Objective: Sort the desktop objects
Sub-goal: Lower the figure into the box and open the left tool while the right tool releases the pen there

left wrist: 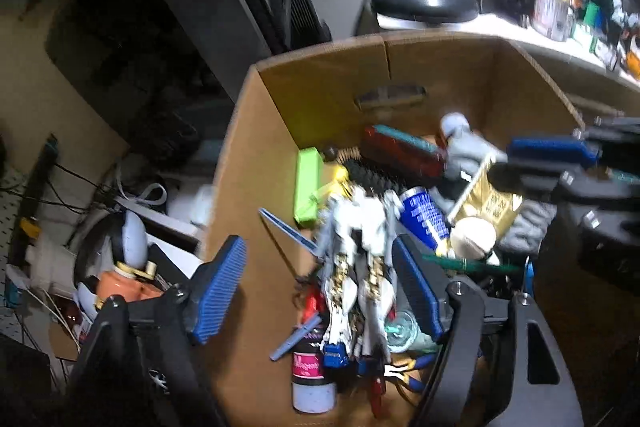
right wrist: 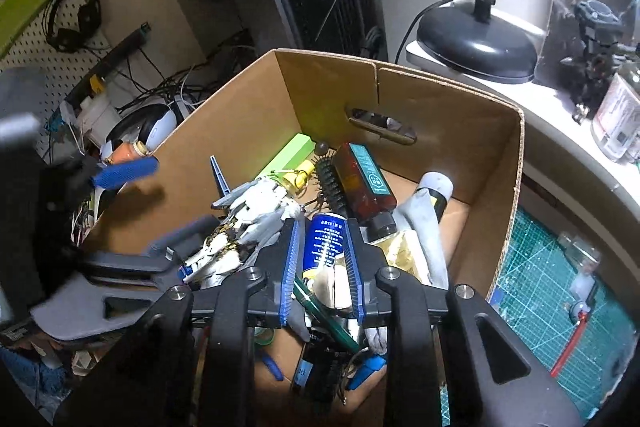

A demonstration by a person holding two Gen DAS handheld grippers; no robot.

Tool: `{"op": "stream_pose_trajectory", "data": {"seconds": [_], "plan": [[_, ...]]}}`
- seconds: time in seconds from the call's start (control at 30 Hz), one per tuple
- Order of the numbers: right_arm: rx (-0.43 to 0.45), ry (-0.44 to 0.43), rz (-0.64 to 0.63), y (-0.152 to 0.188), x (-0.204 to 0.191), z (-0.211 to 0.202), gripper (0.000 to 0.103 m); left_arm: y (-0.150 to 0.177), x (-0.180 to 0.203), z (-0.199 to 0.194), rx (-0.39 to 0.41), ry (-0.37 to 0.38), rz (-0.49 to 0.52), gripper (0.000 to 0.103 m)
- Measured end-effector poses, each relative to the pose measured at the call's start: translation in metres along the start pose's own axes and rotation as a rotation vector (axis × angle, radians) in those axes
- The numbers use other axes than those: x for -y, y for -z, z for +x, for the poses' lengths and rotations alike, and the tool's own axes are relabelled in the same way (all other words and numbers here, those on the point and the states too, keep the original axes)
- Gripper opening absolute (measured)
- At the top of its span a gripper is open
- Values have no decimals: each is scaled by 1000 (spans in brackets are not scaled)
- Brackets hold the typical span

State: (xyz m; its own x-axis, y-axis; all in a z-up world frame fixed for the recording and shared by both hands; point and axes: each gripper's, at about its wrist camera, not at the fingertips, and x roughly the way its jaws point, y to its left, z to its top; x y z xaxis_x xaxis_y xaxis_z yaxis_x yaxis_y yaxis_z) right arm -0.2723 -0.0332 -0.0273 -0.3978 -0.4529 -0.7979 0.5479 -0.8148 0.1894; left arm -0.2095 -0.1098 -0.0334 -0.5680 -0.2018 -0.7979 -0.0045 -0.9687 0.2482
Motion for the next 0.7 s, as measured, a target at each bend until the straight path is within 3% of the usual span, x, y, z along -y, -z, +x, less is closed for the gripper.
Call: {"op": "stream_pose_trajectory", "data": {"seconds": [0.13, 0.27, 0.7], "plan": [[8, -4, -8, 4, 0, -6, 23, 0, -5, -13, 36, -25, -13, 77], [31, 23, -18, 8, 1, -15, 32, 2, -6, -21, 76, -42, -18, 91], [148, -4, -23, 28, 7, -77, 33, 16, -13, -59, 183, -22, -61, 91]]}}
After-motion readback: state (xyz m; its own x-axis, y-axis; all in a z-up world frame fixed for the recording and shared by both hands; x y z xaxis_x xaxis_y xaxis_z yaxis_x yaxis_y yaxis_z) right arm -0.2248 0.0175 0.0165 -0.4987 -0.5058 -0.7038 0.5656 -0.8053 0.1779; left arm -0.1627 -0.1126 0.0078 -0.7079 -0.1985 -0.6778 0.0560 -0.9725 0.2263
